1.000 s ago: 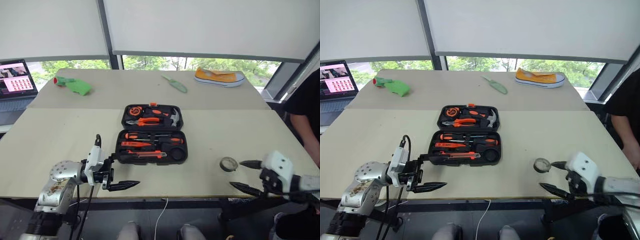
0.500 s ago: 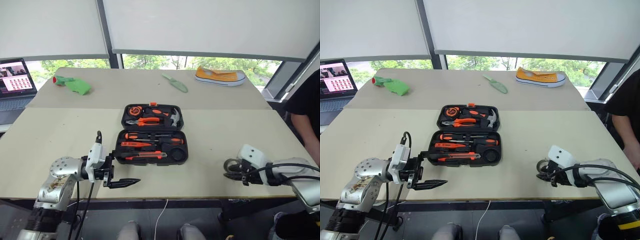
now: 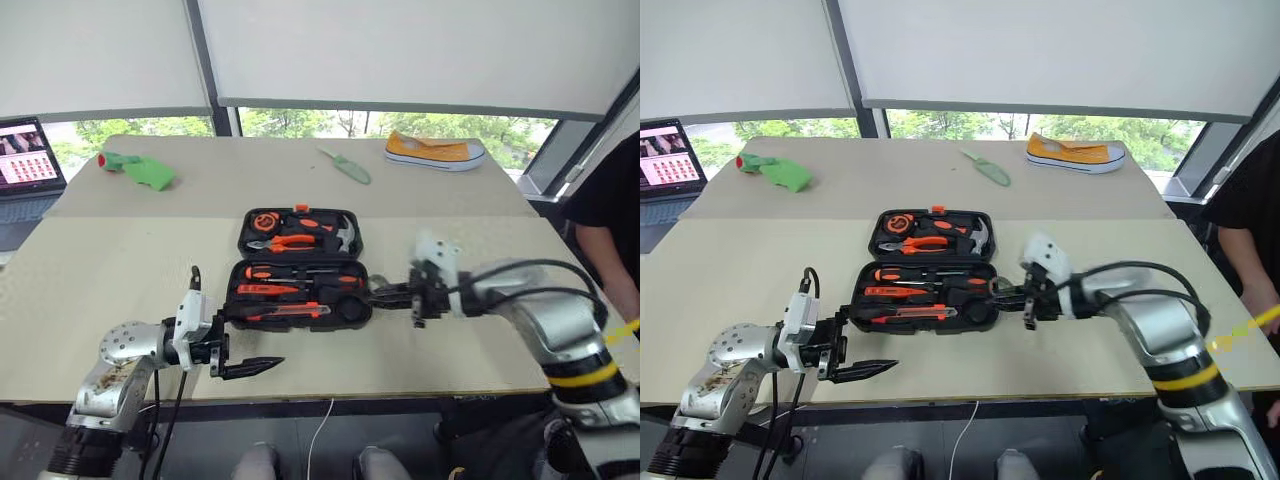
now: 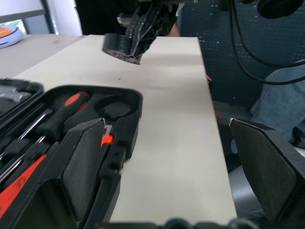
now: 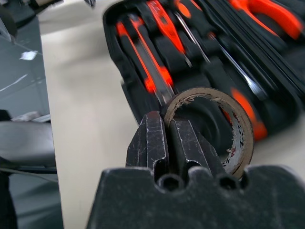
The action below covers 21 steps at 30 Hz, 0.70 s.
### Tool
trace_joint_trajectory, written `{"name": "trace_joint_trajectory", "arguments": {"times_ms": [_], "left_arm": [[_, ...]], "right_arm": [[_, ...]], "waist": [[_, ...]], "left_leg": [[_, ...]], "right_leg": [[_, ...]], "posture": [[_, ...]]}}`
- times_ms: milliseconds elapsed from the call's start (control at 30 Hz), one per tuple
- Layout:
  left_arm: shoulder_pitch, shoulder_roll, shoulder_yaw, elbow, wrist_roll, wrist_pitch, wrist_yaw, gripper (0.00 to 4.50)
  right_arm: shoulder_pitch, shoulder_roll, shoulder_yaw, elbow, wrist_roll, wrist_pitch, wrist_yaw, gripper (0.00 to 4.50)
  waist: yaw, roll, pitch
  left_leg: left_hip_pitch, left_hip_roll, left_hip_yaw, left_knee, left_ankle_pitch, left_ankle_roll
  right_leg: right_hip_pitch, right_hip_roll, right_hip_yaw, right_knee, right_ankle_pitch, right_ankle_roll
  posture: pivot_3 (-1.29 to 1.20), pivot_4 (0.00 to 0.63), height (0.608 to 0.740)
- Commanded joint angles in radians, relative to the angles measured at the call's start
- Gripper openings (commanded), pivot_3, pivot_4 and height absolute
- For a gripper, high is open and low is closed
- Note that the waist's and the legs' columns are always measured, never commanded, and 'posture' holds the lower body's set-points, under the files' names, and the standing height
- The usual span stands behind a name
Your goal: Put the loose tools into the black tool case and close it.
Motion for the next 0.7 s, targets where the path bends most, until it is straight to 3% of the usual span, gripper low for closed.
{"name": "trace_joint_trajectory", "arguments": {"times_ms": [33,200,500,700], "left_arm": [[0.003,0.0,0.016,-0.041,-0.01,-0.004,0.018,4.5],[0.034,0.003,0.043,-0.059,-0.007,-0.016,0.055,4.5],[0.071,0.007,0.081,-0.06,0.0,-0.035,0.088,4.5],[0.07,0.013,0.096,-0.051,-0.001,-0.046,0.099,4.5]], "right_arm": [[-0.066,0.031,0.094,0.064,-0.045,0.036,0.002,0.03],[-0.105,0.044,0.198,0.127,-0.109,0.049,0.006,0.03],[-0.147,0.049,0.246,0.225,-0.202,0.007,0.002,0.03],[-0.187,0.052,0.243,0.224,-0.204,-0.01,0.048,2.01]], "waist": [[0.006,0.0,0.0],[0.008,0.0,0.0],[0.013,0.0,0.0],[0.01,0.0,0.0]], "left_leg": [[-0.002,0.0,0.0,0.0,0.0,0.0],[-0.008,0.0,0.001,0.001,0.0,0.0],[-0.008,0.0,0.001,0.001,0.0,0.0],[-0.006,0.001,0.002,0.001,0.001,-0.001]], "right_leg": [[-0.002,0.0,0.0,0.0,0.0,0.0],[-0.01,0.0,0.001,0.003,0.001,0.0],[-0.01,0.0,0.0,0.003,0.001,0.0],[-0.01,0.001,0.0,0.003,0.003,-0.002]], "posture": [[0.0,0.15,0.74],[0.0,0.15,0.74],[0.0,0.15,0.74],[0.0,0.15,0.74]]}}
